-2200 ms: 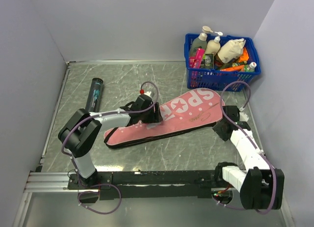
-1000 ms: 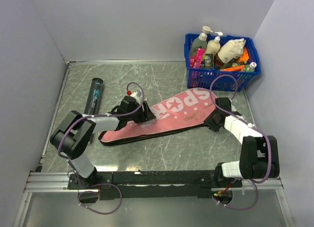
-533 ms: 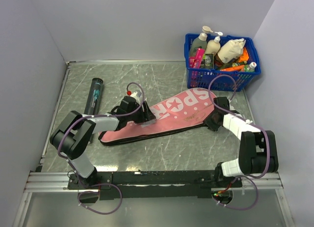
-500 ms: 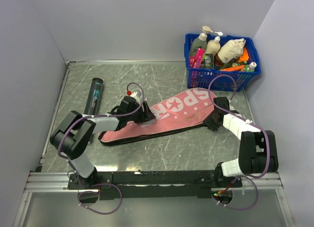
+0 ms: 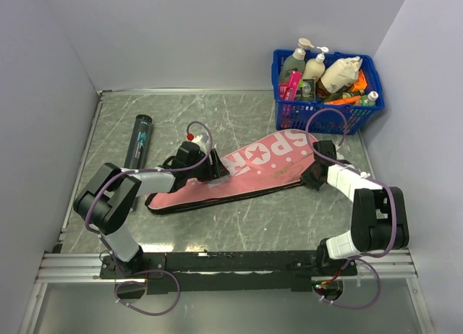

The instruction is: Pack up the badminton gear

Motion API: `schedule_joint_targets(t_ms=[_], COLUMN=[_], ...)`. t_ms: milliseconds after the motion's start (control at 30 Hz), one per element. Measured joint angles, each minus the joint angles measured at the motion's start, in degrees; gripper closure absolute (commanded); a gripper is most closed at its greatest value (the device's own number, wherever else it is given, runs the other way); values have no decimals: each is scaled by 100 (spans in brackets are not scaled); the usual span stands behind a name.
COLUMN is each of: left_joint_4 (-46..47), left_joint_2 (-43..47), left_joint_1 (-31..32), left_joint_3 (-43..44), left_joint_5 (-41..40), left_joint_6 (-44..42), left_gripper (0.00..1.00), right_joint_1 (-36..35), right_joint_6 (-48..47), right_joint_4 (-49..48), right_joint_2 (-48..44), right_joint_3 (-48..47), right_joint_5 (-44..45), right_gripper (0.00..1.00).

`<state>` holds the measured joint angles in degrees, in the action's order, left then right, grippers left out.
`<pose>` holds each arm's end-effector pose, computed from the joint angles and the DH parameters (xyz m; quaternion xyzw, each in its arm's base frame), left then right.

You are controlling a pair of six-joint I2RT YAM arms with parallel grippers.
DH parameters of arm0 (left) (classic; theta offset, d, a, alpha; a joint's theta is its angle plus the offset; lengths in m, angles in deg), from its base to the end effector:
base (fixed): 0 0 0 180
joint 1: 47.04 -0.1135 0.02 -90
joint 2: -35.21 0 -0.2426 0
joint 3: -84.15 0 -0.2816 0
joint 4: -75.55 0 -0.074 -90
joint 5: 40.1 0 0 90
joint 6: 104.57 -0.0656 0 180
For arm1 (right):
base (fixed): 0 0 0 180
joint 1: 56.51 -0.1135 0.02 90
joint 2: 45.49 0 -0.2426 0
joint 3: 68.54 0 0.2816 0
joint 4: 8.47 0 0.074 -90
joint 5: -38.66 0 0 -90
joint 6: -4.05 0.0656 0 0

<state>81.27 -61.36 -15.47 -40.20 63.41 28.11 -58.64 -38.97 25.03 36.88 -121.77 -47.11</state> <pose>0.3099 -0.2084 0.0906 -0.0315 0.8828 -0.3591 0.3014 0.2978 0.0062 0.0930 0.3785 0.8942 0.0656 0.2299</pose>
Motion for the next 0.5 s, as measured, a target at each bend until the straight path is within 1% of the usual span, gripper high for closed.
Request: schedule_joint_targets(t_ms=[33,100,133,500], left_joint_4=[2,11,13,92], left_joint_2=[0,0,0,0], left_joint_1=[-2,-7,-9,-22], left_joint_3=[-2,-7,-7,-48], left_joint_5=[13,17,20,59], left_joint_6=[0,0,0,0], left_gripper=[35,35,35,34], right_joint_1=[0,0,0,-94], right_joint_6=[11,33,42,87], right_joint_4=[9,33,35,-94], right_joint_2=[9,17,17,-59], right_joint_3=[-11,-22,-24,90], right_joint_5=[2,2,2,35], right_gripper=[93,99,100,100])
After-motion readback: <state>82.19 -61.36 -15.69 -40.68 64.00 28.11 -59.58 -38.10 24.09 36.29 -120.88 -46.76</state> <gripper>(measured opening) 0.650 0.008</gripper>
